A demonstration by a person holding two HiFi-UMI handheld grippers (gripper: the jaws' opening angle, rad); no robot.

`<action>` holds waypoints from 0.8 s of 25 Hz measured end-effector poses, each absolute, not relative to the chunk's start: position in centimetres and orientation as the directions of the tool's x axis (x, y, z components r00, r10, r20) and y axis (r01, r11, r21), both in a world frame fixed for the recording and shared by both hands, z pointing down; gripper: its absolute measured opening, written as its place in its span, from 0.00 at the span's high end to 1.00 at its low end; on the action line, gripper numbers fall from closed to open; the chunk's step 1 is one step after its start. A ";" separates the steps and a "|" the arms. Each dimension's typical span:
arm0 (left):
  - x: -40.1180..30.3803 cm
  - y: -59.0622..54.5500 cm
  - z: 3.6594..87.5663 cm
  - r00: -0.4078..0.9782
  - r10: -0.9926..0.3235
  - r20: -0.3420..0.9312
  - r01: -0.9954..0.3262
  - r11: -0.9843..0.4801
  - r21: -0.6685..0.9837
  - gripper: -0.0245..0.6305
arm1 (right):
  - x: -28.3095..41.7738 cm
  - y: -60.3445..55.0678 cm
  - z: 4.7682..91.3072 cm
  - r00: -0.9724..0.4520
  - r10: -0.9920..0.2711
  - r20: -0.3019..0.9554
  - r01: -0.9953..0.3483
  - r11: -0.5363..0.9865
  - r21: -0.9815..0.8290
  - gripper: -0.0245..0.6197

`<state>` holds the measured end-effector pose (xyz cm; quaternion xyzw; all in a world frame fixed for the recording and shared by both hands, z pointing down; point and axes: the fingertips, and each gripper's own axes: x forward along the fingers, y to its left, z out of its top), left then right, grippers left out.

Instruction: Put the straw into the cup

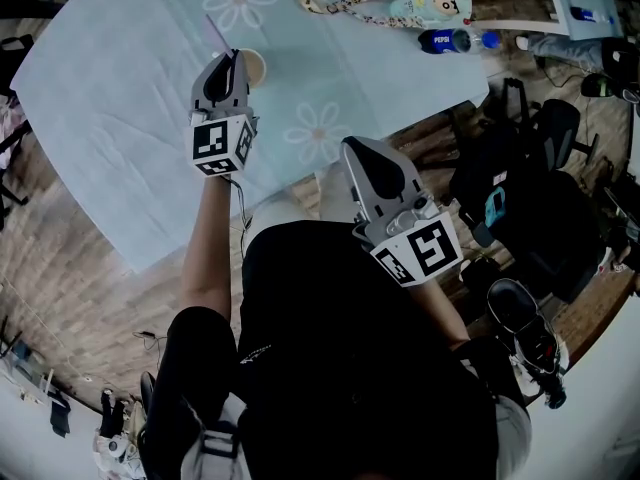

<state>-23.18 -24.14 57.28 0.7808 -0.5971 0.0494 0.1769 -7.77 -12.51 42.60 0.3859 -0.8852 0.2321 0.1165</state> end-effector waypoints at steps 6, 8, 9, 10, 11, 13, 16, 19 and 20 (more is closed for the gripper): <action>-23.1 -24.0 58.1 0.271 -0.912 0.307 -0.955 -0.213 0.207 0.91 | -7.2 -12.7 42.7 -0.668 -0.636 0.388 -0.744 0.586 -0.321 0.95; -23.0 -23.9 58.4 0.266 -0.910 0.317 -0.957 -0.212 0.196 0.91 | -7.1 -12.8 42.8 -0.668 -0.634 0.389 -0.744 0.586 -0.320 0.95; -22.9 -23.9 58.6 0.266 -0.908 0.323 -0.958 -0.213 0.190 0.91 | -7.0 -12.8 42.8 -0.668 -0.634 0.390 -0.744 0.587 -0.320 0.95; -22.9 -23.8 58.8 0.266 -0.906 0.329 -0.959 -0.215 0.184 0.91 | -7.0 -12.8 42.8 -0.668 -0.634 0.390 -0.744 0.587 -0.320 0.95; -22.8 -23.7 58.9 0.266 -0.904 0.334 -0.960 -0.216 0.179 0.91 | -6.9 -12.8 42.8 -0.668 -0.634 0.390 -0.744 0.587 -0.321 0.95; -22.8 -23.6 59.2 0.263 -0.904 0.338 -0.961 -0.213 0.176 0.91 | -6.9 -12.8 42.9 -0.669 -0.633 0.390 -0.743 0.586 -0.322 0.95; -22.8 -23.6 59.3 0.255 -0.907 0.336 -0.963 -0.205 0.176 0.91 | -6.8 -12.8 43.0 -0.671 -0.629 0.391 -0.741 0.589 -0.323 0.95; -23.0 -23.7 59.4 0.245 -0.908 0.341 -0.966 -0.199 0.164 0.91 | -6.8 -12.8 43.0 -0.673 -0.627 0.392 -0.739 0.591 -0.322 0.95; -23.0 -23.8 59.5 0.240 -0.907 0.345 -0.968 -0.196 0.158 0.91 | -6.8 -12.8 43.0 -0.673 -0.627 0.392 -0.739 0.592 -0.322 0.95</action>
